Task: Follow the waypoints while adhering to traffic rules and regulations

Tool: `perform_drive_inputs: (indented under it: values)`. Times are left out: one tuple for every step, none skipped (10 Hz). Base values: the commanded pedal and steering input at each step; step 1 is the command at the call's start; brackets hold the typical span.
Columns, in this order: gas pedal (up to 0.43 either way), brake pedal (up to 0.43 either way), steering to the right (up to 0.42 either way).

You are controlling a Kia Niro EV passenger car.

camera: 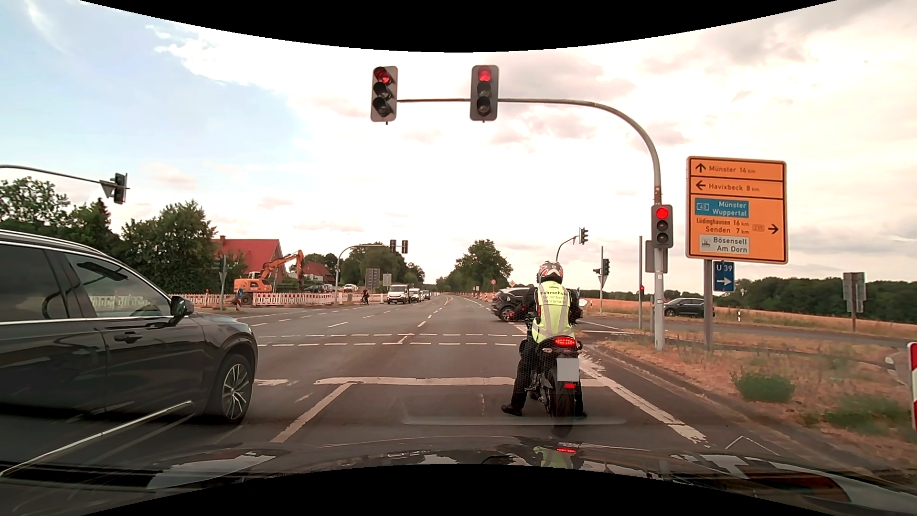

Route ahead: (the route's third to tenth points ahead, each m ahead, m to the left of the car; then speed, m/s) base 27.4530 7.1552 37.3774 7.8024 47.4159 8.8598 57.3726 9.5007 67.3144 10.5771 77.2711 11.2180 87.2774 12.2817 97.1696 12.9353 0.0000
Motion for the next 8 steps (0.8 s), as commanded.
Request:
perform_drive_inputs:
  values:
    - [0.0, 0.0, 0.005]
    - [0.0, 0.0, 0.005]
    - [0.0, 0.0, 0.004]
    - [0.0, 0.0, 0.004]
    - [0.0, 0.0, 0.004]
    - [0.0, 0.0, 0.004]
    - [0.0, 0.0, 0.004]
    - [0.0, 0.0, 0.005]
